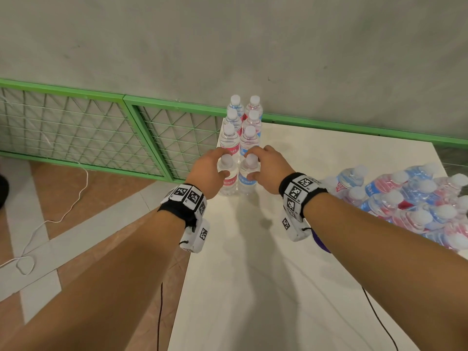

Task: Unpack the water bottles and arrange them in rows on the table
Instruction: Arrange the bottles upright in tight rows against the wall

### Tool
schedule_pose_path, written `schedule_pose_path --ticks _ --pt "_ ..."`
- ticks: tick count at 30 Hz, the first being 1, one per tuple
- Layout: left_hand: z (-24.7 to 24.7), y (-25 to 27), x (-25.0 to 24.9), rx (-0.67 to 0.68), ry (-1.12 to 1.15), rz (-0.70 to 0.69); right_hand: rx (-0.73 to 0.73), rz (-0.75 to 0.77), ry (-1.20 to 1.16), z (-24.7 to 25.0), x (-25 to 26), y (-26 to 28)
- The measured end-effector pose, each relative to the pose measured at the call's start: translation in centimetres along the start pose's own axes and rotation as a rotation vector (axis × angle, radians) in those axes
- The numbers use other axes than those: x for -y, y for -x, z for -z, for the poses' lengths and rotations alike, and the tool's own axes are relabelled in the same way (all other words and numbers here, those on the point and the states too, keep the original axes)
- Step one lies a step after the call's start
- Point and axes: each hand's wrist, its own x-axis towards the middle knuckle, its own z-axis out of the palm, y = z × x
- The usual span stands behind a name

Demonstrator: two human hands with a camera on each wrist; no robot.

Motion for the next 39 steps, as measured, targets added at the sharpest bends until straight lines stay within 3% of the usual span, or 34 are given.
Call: schedule_pose_path --ticks 14,34,39 --pt "0.0 -3.7 0.0 -0.043 -0.054 0.015 -0.037 -0.047 0.004 0.4 0.3 -2.9" --pt "0.2 -3.4 0.1 -0.033 0.005 0.024 -0.054 -0.023 0.032 0.7 -0.6 -2.6" --pt "0.8 -1.3 -1.0 -0.170 0.057 0.044 -0.116 -0.092 -0.071 2.8 -1.3 0.7"
